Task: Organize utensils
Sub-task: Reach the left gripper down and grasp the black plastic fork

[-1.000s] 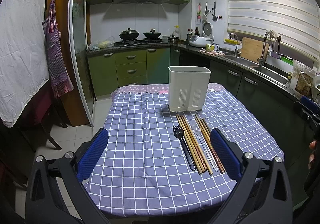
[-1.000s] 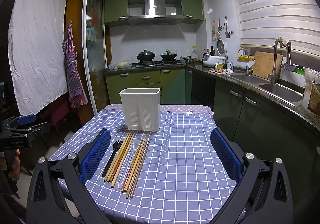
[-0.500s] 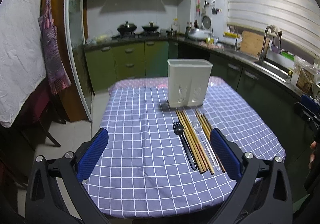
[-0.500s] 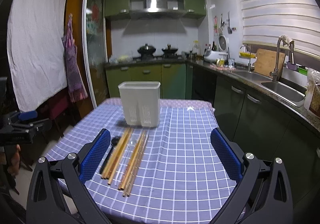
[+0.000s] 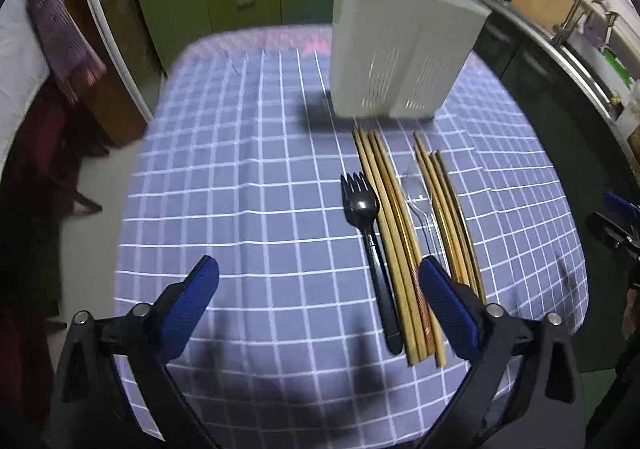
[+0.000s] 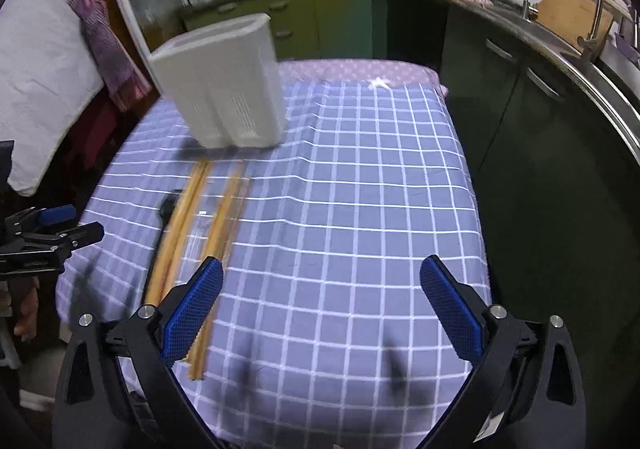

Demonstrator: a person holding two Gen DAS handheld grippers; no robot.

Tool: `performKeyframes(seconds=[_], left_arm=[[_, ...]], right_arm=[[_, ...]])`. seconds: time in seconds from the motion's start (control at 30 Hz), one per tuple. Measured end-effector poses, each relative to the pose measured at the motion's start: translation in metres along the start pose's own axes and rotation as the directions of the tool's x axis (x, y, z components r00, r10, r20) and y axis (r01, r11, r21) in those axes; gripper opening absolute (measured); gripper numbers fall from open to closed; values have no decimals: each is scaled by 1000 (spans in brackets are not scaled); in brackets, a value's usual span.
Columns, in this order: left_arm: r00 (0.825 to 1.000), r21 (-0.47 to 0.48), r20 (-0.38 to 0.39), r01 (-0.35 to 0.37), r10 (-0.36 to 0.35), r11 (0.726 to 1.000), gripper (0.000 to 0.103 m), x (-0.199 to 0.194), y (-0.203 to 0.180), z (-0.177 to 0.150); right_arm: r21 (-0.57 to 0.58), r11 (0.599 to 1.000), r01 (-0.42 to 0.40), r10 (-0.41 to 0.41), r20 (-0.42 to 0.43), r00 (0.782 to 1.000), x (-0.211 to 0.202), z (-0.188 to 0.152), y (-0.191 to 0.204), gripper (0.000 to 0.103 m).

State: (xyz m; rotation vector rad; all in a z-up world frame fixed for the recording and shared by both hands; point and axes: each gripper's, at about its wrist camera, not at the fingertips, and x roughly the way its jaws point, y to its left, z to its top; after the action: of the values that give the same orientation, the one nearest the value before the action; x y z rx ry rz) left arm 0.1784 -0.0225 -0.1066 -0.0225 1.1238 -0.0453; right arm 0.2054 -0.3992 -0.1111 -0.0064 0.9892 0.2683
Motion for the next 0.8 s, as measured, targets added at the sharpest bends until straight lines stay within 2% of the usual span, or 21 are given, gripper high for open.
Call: performKeyframes(seconds=[0.07,0.13,0.2,0.23,0.27,0.3,0.33,0.4,0.53,0.63,0.8], left_arm=[[999,-14,-48,11,-12,1000,78,12,-4,7],[995,-20,-93,21,-23,1000,70,24,-9,11],[991,-28,-132,29,-32,999,67,35,-14,14],[989,-30,-142,30,-34,999,60,38,-17,15],[988,-34,-152,29,-34,999,52,42,-18,18],[986,-41,-165,22,-29,999,48,47,-18,20],[985,-46,-172,19,-27,999,45,50,-18,22],[982,-60,-188,13,-24,998,44,58,-18,26],[977,-74,-211,20,-35,997,27,68,-20,29],[974,-75,-224,25,-41,997,27,73,-22,30],[974,-58,-223,17,-30,998,18,79,-28,34]], right_arm=[[1,1000,11,-11,-37,999,12,7,-3,86],[1,1000,6,-6,-58,998,22,12,-4,82],[-9,1000,5,-6,-81,997,30,15,-3,73],[-16,1000,6,-7,-84,996,31,16,-1,72],[-27,1000,9,-12,-84,996,33,16,2,72],[-42,999,12,-16,-84,996,36,16,5,72],[-47,999,11,-15,-85,996,37,15,8,72],[-54,999,-2,-3,-92,996,42,15,13,72],[-74,997,-5,-2,-92,996,47,12,19,72],[-74,997,-12,5,-87,996,46,12,20,72],[-79,997,-3,-4,-82,997,46,12,18,72]])
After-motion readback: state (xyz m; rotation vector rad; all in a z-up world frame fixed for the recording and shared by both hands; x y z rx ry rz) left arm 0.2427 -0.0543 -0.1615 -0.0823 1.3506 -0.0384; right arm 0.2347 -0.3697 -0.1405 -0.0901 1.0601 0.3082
